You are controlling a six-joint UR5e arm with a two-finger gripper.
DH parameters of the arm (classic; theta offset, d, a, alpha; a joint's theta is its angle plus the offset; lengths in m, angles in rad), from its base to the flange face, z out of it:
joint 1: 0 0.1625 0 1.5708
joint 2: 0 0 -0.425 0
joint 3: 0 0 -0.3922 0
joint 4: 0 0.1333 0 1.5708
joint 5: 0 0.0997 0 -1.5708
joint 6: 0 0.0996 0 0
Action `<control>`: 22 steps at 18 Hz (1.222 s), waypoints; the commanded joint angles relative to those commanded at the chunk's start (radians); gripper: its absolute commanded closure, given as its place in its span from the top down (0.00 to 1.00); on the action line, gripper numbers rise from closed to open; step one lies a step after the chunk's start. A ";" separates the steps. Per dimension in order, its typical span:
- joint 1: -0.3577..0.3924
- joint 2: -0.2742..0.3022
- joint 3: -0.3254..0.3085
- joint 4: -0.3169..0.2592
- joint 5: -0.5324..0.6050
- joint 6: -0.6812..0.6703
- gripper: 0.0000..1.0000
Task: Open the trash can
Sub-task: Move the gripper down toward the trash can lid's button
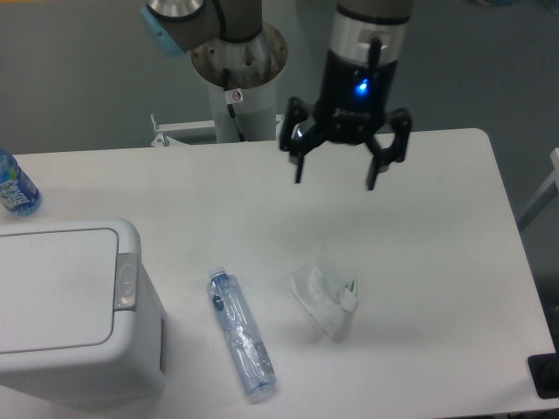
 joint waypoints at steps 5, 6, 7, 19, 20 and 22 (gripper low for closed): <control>-0.069 -0.046 0.002 0.030 -0.002 -0.096 1.00; -0.086 -0.055 0.002 0.063 -0.003 -0.124 1.00; -0.103 -0.066 0.003 0.096 -0.003 -0.164 1.00; -0.186 -0.130 -0.005 0.256 0.003 -0.272 1.00; -0.195 -0.137 -0.003 0.264 0.004 -0.272 1.00; -0.203 -0.141 0.000 0.273 0.006 -0.272 1.00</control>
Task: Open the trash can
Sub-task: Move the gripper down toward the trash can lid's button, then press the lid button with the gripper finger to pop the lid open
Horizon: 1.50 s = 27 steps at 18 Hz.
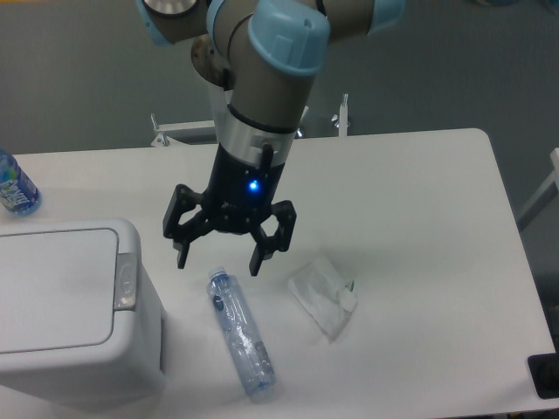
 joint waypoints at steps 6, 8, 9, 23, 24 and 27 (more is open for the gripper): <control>-0.032 -0.018 0.003 0.017 0.005 0.000 1.00; -0.043 -0.020 0.003 0.021 0.006 -0.002 1.00; -0.045 -0.020 0.002 0.022 0.005 -0.002 1.00; -0.061 -0.023 -0.003 0.022 0.006 -0.006 1.00; -0.061 -0.023 -0.003 0.022 0.006 -0.008 1.00; -0.071 -0.023 -0.006 0.022 0.012 -0.008 1.00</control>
